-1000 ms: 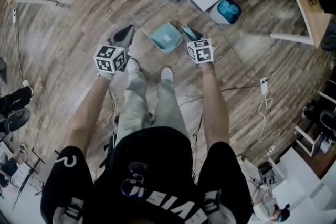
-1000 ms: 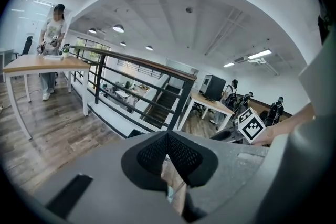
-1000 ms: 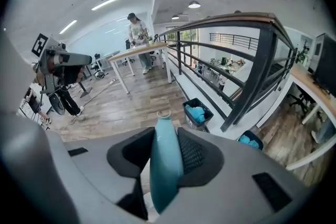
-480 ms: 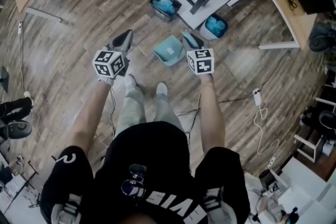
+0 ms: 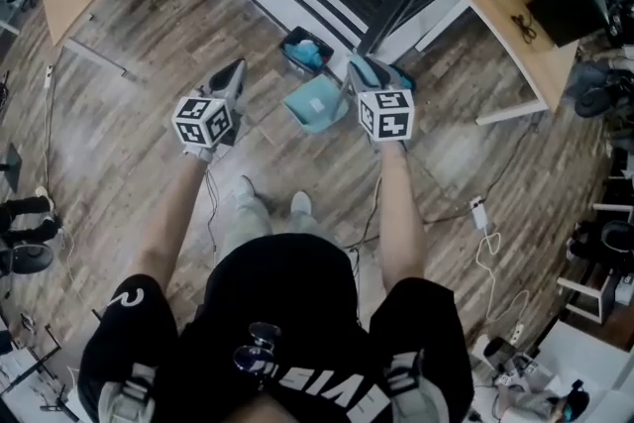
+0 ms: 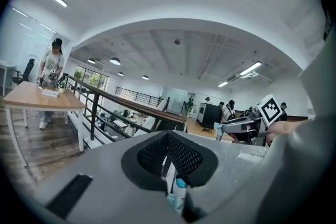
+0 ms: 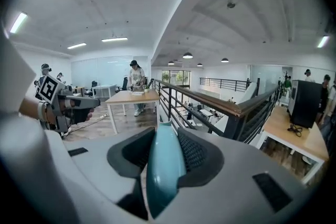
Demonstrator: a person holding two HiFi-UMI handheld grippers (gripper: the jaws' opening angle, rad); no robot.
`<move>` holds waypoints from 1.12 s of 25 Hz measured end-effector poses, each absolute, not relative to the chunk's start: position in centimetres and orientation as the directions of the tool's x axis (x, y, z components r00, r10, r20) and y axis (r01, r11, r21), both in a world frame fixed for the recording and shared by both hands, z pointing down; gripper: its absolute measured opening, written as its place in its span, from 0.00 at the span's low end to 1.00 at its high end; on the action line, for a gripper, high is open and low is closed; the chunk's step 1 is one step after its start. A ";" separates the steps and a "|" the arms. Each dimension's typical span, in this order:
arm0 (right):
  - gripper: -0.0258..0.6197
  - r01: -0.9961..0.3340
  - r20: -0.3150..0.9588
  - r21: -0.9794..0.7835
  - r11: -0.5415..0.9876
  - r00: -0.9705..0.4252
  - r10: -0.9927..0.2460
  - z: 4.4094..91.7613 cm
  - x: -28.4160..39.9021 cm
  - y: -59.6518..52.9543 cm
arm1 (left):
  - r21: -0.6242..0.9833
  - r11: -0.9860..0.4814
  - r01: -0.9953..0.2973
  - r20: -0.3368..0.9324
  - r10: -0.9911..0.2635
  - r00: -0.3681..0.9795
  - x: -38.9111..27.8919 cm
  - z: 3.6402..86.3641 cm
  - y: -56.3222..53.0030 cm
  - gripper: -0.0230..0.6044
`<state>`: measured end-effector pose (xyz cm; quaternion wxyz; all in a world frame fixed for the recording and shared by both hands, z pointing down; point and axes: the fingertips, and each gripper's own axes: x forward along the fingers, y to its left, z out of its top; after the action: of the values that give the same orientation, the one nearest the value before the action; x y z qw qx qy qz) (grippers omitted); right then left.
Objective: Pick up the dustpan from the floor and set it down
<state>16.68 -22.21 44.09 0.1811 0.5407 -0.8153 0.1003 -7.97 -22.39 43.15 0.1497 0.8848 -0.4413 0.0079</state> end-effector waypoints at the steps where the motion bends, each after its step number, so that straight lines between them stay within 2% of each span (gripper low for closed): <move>1: 0.24 -0.917 0.390 0.033 0.396 -0.353 -0.851 43.1 16.8 -22.3 | 0.253 -0.566 -0.785 0.138 -0.782 0.608 -7.8 42.5 -22.4 0.03; 12: 0.24 -0.906 0.293 0.035 0.421 -0.393 -0.872 38.1 15.9 -23.0 | 0.216 -0.563 -0.798 0.120 -0.796 0.594 -7.9 40.1 -21.9 0.03; 28: 0.24 -0.898 0.474 0.017 0.440 -0.381 -0.794 48.8 15.7 -21.7 | 0.240 -0.551 -0.799 0.224 -0.770 0.598 -7.1 45.9 -20.9 0.03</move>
<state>15.68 -21.66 48.77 0.2116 0.5146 -0.8218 0.1223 -7.14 -20.89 45.87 0.1599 0.8794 -0.4460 0.0461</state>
